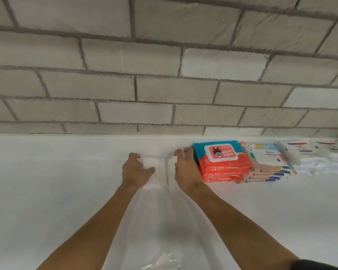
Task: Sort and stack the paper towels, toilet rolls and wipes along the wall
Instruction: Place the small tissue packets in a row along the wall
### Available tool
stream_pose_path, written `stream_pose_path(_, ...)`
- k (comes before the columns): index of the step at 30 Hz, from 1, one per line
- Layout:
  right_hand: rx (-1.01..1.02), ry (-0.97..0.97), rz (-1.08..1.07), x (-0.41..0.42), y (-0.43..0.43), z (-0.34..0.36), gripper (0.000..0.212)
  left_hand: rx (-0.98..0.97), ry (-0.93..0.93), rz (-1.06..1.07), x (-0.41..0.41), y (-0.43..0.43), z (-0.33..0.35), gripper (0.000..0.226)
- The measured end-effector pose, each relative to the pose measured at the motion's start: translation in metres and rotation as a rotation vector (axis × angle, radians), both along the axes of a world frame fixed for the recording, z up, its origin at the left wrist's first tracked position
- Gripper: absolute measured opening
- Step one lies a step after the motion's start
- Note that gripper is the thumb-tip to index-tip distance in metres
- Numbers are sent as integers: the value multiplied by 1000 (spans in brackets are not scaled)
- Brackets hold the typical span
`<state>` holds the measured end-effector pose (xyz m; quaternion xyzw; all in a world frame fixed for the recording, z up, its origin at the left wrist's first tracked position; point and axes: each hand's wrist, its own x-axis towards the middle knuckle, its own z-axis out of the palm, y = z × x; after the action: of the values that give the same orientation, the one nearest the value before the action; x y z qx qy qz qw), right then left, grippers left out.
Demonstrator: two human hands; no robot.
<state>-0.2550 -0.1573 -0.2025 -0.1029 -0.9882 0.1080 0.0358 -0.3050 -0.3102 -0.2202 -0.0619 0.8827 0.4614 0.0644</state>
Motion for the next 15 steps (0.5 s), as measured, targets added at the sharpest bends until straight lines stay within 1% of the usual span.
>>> stream_pose_path(1, -39, 2, 23, 1, 1, 0, 51, -21, 11, -7, 1, 1, -1, 72)
stream_pose_path(2, -20, 1, 29, 2, 1, 0, 51, -36, 23, -12, 1, 1, -2, 72)
stream_pose_path(4, 101, -2, 21, 5, 1, 1, 59, -56, 42, -19, 2, 2, -1, 71)
stream_pose_path(6, 114, 1, 37, 6, 2, 0, 59, -74, 49, -28, 3, 2, -3, 68)
stream_pose_path(11, 140, -79, 73, 8, 5, -6, 41, -105, 40, -63, 4, -2, -10, 58)
stream_pose_path(15, 99, -79, 107, 11, 5, -10, 30, -128, 64, -64, 4, -2, -12, 56)
